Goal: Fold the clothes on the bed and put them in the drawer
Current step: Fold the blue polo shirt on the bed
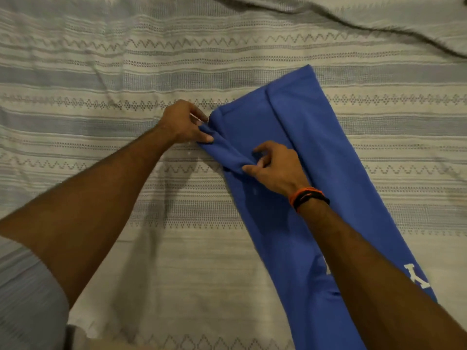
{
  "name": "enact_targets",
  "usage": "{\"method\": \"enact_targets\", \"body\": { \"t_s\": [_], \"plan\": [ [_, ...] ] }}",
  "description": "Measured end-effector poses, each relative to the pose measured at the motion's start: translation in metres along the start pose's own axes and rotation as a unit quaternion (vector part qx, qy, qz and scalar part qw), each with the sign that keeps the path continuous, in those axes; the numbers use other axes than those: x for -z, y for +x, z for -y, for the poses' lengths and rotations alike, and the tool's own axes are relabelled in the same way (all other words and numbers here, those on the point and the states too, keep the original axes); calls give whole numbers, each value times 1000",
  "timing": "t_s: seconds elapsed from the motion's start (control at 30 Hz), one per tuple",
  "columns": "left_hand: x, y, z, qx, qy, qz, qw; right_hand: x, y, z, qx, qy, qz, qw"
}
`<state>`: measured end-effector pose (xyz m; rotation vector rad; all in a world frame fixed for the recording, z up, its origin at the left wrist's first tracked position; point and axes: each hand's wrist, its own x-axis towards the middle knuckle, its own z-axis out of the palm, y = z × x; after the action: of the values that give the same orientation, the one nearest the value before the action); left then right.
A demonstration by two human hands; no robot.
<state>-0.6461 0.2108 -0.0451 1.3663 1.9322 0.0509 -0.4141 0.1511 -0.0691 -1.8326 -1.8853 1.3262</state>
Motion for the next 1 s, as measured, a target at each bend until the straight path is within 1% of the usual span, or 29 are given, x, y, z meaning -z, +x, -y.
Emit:
{"method": "enact_targets", "body": {
  "t_s": [0.07,0.17,0.23,0.27,0.33,0.4,0.47,0.53,0.57,0.6,0.7,0.73,0.83,0.93,1.0],
  "plan": [
    [13,-1,8,-36,30,35,998,-6,-2,9,24,6,22,999],
    [25,-3,16,-77,62,59,993,-17,-8,17,62,37,44,996],
    [29,-4,18,-94,74,73,990,-23,-9,19,65,52,50,995],
    [30,-5,16,-115,69,69,989,-24,-9,19,62,58,47,995],
    [32,-6,11,-166,30,37,985,-26,-10,20,50,74,32,996],
    [34,-6,-1,-201,-21,-16,979,-23,-12,19,35,106,1,994],
    [30,-1,-19,-234,-53,-75,968,-19,-13,16,15,150,-49,987],
    [18,11,-42,-256,-52,-114,959,-12,-10,7,-20,169,-104,980],
    [11,18,-51,-251,-42,-116,960,-9,-8,2,-40,164,-120,978],
    [3,26,-60,-239,-20,-99,966,-6,-6,-5,-59,155,-126,978],
    [-12,44,-62,-145,112,-21,983,0,0,-17,-81,147,-117,979],
    [-13,47,-58,-120,120,-14,985,0,1,-19,-81,141,-118,980],
    [-12,46,-47,-96,50,-40,993,-4,2,-24,-86,97,-128,983],
    [-12,41,-33,-61,59,-57,995,-8,-1,-30,-92,78,-147,982],
    [-14,37,-20,-32,36,-83,995,-9,-1,-30,-78,83,-154,982]
  ]
}}
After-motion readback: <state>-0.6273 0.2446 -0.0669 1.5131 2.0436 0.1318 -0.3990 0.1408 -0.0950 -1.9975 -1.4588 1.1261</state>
